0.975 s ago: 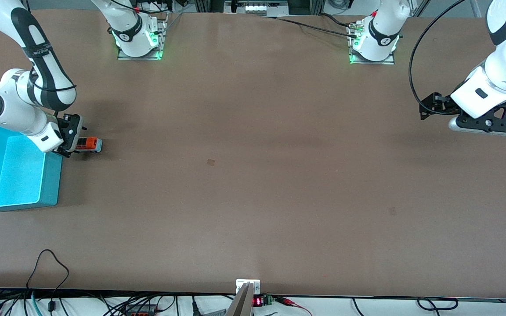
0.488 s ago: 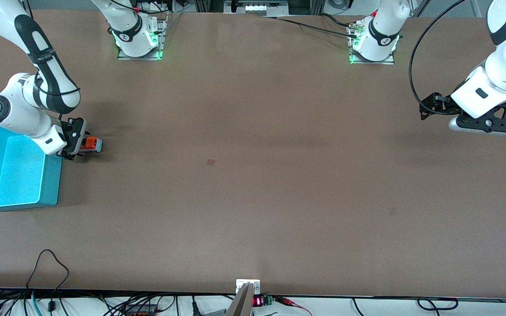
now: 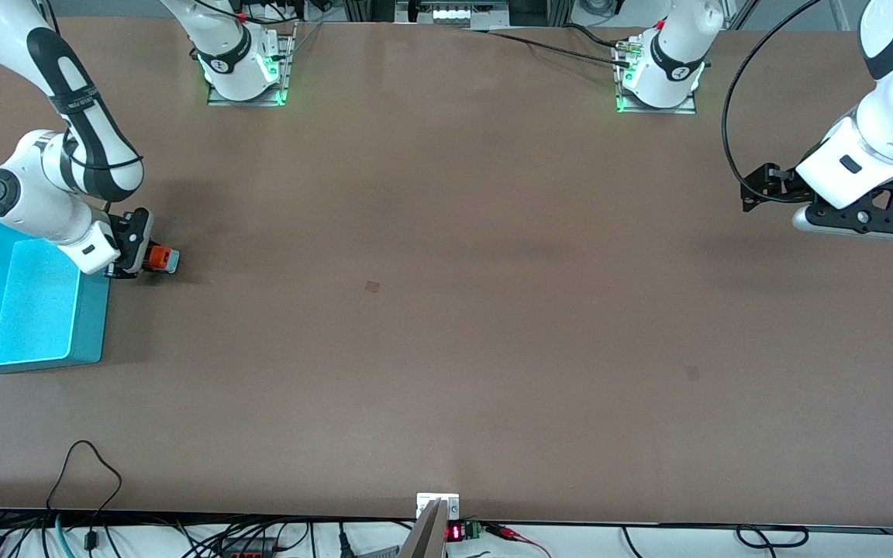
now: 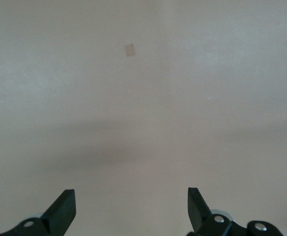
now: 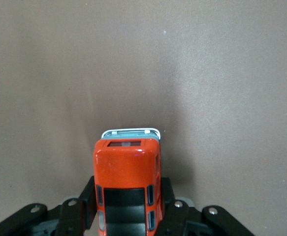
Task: Wind up bus and store in blue box
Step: 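Lower the right gripper onto the orange bus and grasp it, then lift the bus with the right gripper and carry it over the box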
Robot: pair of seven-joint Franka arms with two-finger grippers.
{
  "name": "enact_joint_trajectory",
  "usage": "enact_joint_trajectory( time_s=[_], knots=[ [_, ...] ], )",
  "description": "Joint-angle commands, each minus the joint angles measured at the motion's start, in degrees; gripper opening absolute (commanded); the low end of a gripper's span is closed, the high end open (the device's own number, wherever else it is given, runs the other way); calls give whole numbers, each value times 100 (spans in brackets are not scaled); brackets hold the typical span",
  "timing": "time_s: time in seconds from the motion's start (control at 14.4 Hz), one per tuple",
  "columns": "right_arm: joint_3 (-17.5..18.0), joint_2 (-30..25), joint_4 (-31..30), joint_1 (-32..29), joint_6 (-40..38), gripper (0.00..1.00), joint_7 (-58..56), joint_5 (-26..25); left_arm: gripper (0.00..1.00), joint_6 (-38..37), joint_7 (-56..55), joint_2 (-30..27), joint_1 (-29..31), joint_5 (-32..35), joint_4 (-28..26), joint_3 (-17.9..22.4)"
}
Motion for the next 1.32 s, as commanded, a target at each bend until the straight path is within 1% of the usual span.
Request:
enact_joint_trajectory(
  time_s=[0.0,0.07,0.14,0.28,0.35,0.49,0.63,0.7,0.77,0.84,0.98,1.05,1.25],
  knots=[
    [104,-45,-40,-133,112,0,27,-7,100,-58,122,-94,22,9,2,1],
    [112,-71,-39,-124,85,0,166,2,100,-58,122,-94,14,9,2,1],
    [147,-123,-5,-98,33,0,550,2,100,-50,130,-86,22,9,11,1],
    [410,-325,100,-106,-46,0,1682,11,100,-58,131,-86,22,9,11,1],
    [559,-474,197,-89,-351,0,2428,29,100,-50,131,-86,22,9,11,1],
    [797,-694,644,-62,-1062,0,3704,46,100,-49,131,-86,22,9,11,1],
    [842,-783,1188,-54,-1687,0,4279,73,100,-67,139,-86,31,9,2,1],
    [825,-818,1435,-88,-1960,0,4490,195,100,-67,139,-86,31,9,11,1],
    [729,-871,1515,-150,-2102,0,4735,326,100,-67,139,-86,31,9,11,1],
    [484,-976,1516,-124,-2129,0,4982,354,100,-76,139,-86,31,9,2,1],
    [80,-985,1577,-133,-2104,0,5500,398,100,-84,148,-94,40,9,2,1],
    [-175,-951,1647,-133,-2077,0,5703,433,100,-102,157,-94,40,9,2,1],
    [-659,-749,1823,-150,-2042,0,6108,547,100,-111,148,-94,31,9,2,1]
  ],
)
